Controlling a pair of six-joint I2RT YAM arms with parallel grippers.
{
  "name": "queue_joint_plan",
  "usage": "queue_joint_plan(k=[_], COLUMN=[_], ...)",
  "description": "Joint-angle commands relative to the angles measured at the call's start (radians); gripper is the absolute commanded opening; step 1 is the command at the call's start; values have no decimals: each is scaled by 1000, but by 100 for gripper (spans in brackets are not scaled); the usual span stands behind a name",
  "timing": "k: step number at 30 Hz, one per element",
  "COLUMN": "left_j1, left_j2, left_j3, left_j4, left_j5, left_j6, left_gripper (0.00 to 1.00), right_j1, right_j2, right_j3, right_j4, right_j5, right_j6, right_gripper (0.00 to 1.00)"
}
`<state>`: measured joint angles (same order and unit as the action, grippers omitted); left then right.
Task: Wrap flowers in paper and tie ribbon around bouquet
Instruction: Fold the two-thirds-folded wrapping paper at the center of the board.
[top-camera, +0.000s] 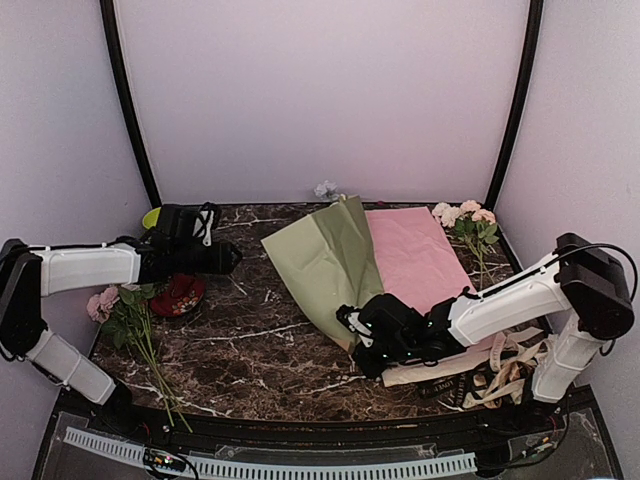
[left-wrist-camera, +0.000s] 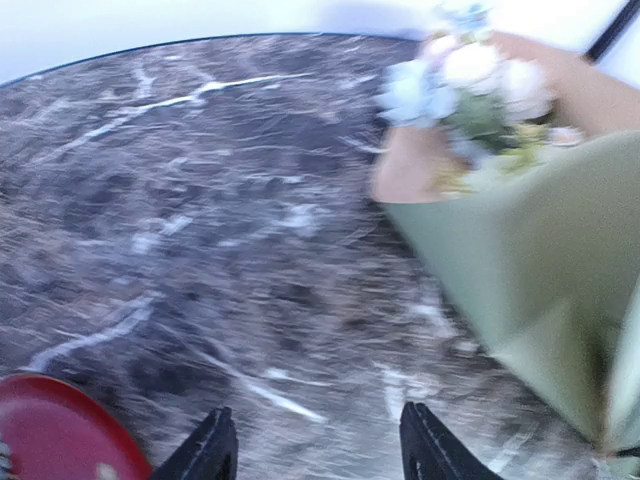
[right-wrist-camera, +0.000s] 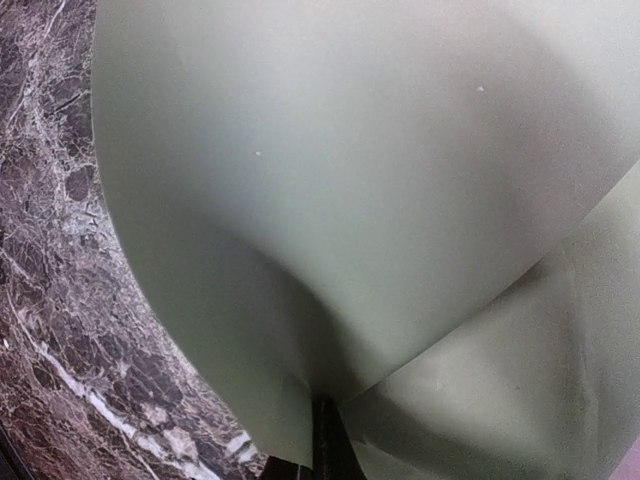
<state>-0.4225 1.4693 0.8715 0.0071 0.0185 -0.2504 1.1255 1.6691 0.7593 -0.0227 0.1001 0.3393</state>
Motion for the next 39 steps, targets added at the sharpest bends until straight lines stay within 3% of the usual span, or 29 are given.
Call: queue_joint_plan(k=[1,4,8,11,17,25,27,30,31,36,39], left_j1=[-102,-231,-239,-242,-244,-245,-245,-245,-243,-211,-204], left_j2=[-101,-79,17,93,212,283,294,293,287,316,367], left_j3=[-199,-224,-210,-217,-177,-188,-187,-191,-195,-153,-125], left_j4=[439,537,566,678,693,949,968,943,901,669,641], left_j5=[343,308,322,386,405,501,527,535,508,416,415], left_j6=[-217,-180,-250,-298,-333,-407,-420,-421,-413,-341,-316], left_gripper=[65,73,75,78,76,55,39,6,0,0,0], right_j1=[14,14,14,14,14,13,14,13,14,19,19], right_j2=[40,46,55,53,45,53,54,50,47,-16,-85], right_j3=[3,10,22,22,25,39,41,44,47,61,59], right_j4=[-64,-71,-77,-76,-83,-87,-89,-95,-99,-104,-92], right_j5=[-40,-36,-34,-32,-23,-24,-23,-21,-19,-49,-81], right_j6=[-5,-12,-16,-16,-17,-22,-24,-30,-31,-55,-81], right_gripper=[0,0,0,0,0,0,0,0,0,20,28])
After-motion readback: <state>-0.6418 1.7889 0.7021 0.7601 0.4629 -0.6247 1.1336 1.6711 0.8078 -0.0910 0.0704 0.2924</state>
